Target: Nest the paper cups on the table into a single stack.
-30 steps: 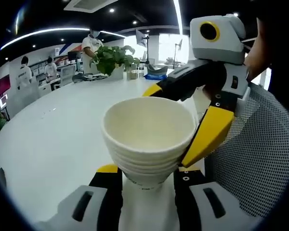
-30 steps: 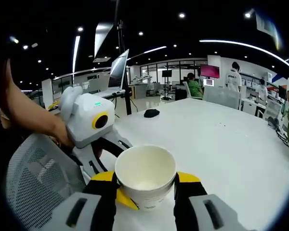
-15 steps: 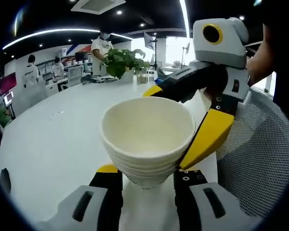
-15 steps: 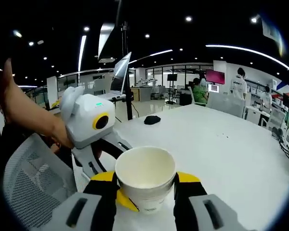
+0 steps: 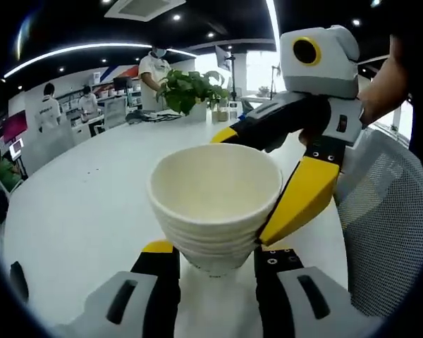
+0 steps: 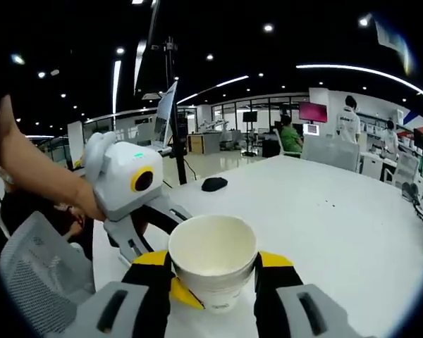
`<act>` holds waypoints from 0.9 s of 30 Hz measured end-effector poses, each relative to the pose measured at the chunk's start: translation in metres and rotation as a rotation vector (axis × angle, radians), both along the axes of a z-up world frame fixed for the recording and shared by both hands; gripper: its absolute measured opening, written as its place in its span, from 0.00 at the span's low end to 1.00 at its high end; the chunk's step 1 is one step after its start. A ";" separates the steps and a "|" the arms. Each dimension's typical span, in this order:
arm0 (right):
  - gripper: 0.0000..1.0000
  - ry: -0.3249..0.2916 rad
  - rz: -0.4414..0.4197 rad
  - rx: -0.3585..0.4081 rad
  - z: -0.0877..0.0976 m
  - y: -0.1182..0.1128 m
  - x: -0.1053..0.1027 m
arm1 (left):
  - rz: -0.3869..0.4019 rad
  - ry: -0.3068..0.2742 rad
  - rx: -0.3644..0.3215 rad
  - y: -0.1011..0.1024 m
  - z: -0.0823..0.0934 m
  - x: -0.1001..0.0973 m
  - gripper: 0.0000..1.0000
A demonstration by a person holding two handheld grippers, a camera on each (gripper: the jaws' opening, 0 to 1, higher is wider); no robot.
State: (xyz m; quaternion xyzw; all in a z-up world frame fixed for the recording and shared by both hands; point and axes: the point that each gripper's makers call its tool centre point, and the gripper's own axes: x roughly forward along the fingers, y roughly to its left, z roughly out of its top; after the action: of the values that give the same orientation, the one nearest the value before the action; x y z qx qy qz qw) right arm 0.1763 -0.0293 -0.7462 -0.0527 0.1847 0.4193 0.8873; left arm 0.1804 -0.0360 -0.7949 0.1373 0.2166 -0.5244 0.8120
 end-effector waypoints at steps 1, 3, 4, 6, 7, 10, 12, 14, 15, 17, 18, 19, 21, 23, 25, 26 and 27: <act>0.45 0.000 0.000 0.000 -0.001 0.000 0.004 | 0.001 -0.001 0.003 0.000 -0.001 0.003 0.39; 0.45 0.005 -0.002 0.000 -0.002 0.001 0.010 | 0.004 0.000 0.012 0.001 -0.003 0.010 0.39; 0.45 0.008 -0.004 0.001 -0.002 0.001 0.014 | 0.006 0.000 0.016 0.001 -0.004 0.013 0.39; 0.45 0.011 -0.007 0.004 -0.003 0.002 0.019 | 0.008 0.003 0.027 0.001 -0.005 0.020 0.39; 0.45 0.015 -0.010 0.004 -0.003 0.002 0.020 | 0.010 0.003 0.030 0.000 -0.006 0.022 0.39; 0.46 0.020 -0.017 -0.001 -0.004 0.001 0.029 | 0.017 0.009 0.030 -0.001 -0.008 0.032 0.39; 0.46 0.020 -0.021 -0.007 -0.005 0.001 0.035 | 0.021 0.010 0.035 -0.003 -0.010 0.036 0.39; 0.46 0.026 -0.028 -0.010 -0.006 0.000 0.039 | 0.023 0.007 0.044 -0.001 -0.013 0.043 0.39; 0.46 0.027 -0.031 -0.012 -0.007 0.000 0.042 | 0.026 0.008 0.047 -0.002 -0.014 0.046 0.39; 0.46 0.025 -0.041 -0.013 -0.006 0.000 0.046 | 0.026 0.000 0.057 -0.002 -0.014 0.050 0.39; 0.46 0.024 -0.045 -0.013 -0.007 -0.001 0.051 | 0.026 0.002 0.059 -0.001 -0.014 0.053 0.39; 0.46 0.024 -0.047 -0.015 -0.008 -0.001 0.054 | 0.027 0.002 0.061 0.000 -0.014 0.054 0.39; 0.46 0.025 -0.050 -0.023 -0.010 0.000 0.054 | 0.027 -0.002 0.073 -0.001 -0.016 0.057 0.39; 0.46 0.025 -0.050 -0.036 -0.011 0.001 0.053 | 0.027 -0.009 0.084 -0.001 -0.018 0.059 0.39; 0.46 0.029 -0.055 -0.042 -0.013 0.002 0.056 | 0.028 -0.008 0.084 -0.001 -0.021 0.062 0.39; 0.46 0.029 -0.056 -0.045 -0.014 0.002 0.057 | 0.030 -0.007 0.086 -0.001 -0.023 0.062 0.39; 0.47 0.030 -0.058 -0.045 -0.015 0.002 0.057 | 0.030 -0.012 0.092 0.000 -0.023 0.061 0.39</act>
State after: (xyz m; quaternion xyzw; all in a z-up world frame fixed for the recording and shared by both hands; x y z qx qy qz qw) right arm 0.2335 -0.0270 -0.7615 -0.0612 0.2089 0.3900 0.8947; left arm 0.2416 -0.0363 -0.8184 0.1745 0.2376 -0.5007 0.8139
